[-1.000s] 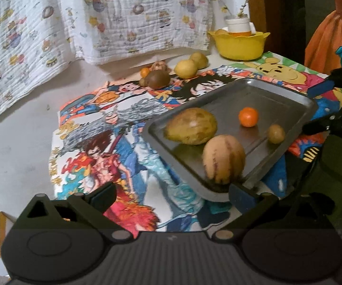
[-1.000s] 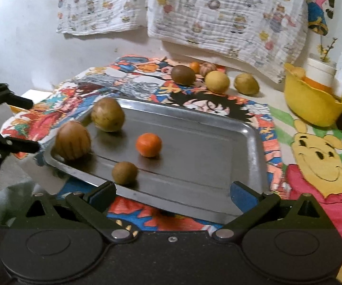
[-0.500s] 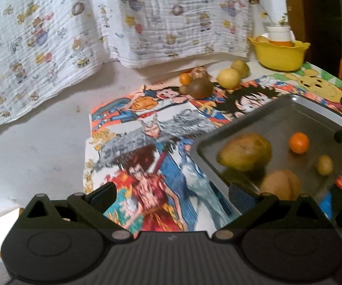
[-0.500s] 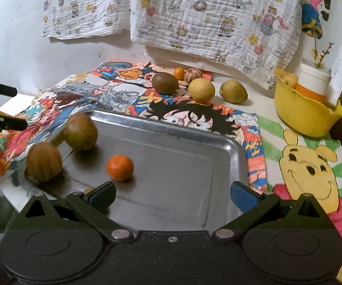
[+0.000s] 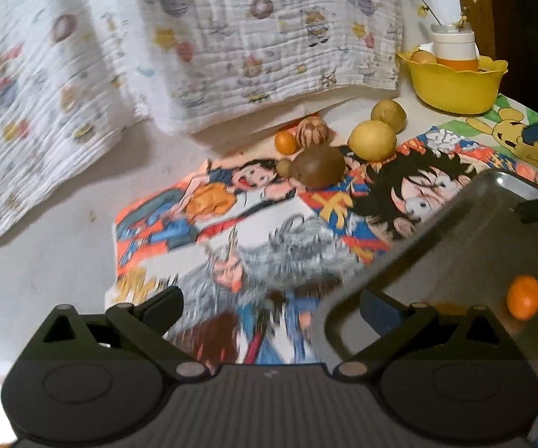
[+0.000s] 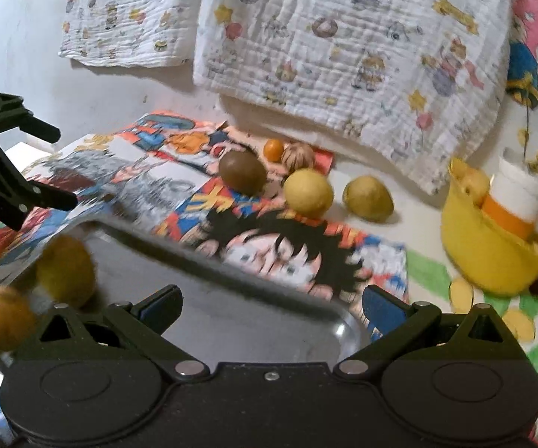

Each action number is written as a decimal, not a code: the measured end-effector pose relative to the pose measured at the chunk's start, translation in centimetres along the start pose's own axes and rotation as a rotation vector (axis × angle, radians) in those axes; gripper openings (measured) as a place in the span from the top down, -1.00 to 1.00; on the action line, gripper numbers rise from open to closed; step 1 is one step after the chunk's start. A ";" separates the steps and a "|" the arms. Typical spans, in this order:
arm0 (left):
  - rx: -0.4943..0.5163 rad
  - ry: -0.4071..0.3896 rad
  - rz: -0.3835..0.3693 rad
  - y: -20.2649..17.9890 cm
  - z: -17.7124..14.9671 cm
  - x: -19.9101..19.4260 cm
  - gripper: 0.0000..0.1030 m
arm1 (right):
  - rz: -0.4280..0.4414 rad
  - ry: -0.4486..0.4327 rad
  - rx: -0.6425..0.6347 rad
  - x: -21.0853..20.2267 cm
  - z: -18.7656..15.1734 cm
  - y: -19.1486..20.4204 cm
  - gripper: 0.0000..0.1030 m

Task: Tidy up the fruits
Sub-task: 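Move both tools back toward the remaining fruits, then grasp the brown kiwi with the left tool while the right tool grasps a yellow lemon, then carry the kiwi and lemon over the grey tray and open both tools to release them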

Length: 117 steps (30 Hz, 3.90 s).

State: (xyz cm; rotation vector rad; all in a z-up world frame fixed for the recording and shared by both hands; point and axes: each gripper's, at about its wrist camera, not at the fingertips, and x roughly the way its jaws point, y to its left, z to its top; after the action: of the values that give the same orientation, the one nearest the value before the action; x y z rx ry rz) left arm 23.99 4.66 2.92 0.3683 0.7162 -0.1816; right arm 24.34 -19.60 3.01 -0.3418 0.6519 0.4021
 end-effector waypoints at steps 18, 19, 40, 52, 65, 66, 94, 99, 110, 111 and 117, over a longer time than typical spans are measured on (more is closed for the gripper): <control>-0.193 -0.074 -0.160 2.8 6.9 11.6 -0.99 | 0.009 -0.077 -0.214 10.9 5.2 -3.7 -0.94; -0.204 -0.074 -0.170 2.9 7.0 12.0 -0.99 | 0.009 -0.071 -0.219 11.5 5.3 -3.8 -0.91; -0.351 -0.037 -0.317 1.6 8.5 17.0 -0.77 | 0.069 -0.054 -0.190 17.4 6.5 -4.4 -0.34; -0.371 -0.024 -0.360 1.0 8.6 18.2 -0.42 | 0.076 -0.043 -0.201 18.2 6.9 -4.5 -0.17; -0.361 -0.035 -0.345 0.7 8.5 17.9 -0.33 | 0.054 -0.043 -0.225 18.1 6.8 -4.1 -0.15; -0.360 -0.036 -0.344 0.7 8.5 17.8 -0.32 | 0.051 -0.044 -0.226 18.0 6.8 -4.0 -0.15; -0.290 -0.111 -0.345 1.2 3.4 6.5 -0.32 | 0.233 -0.076 -0.067 5.9 3.5 -1.8 -0.15; -0.282 -0.116 -0.358 0.9 1.8 5.1 -0.32 | 0.263 -0.069 -0.083 4.1 2.5 -0.2 -0.15; -0.263 -0.096 -0.364 -0.5 -0.5 4.0 -0.32 | 0.292 -0.034 -0.093 3.4 -0.1 2.3 -0.15; -0.259 -0.095 -0.363 -0.6 -0.7 3.9 -0.32 | 0.293 -0.033 -0.091 3.4 -0.2 2.4 -0.15; -0.231 -0.094 -0.359 -1.4 -1.6 3.3 -0.32 | 0.290 -0.034 -0.089 3.2 -0.6 2.6 -0.15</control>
State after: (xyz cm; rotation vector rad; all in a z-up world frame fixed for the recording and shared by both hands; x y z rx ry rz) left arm 25.08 3.88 -0.72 0.0079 0.6977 -0.4486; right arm 25.13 -16.84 0.02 -0.3246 0.6535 0.7139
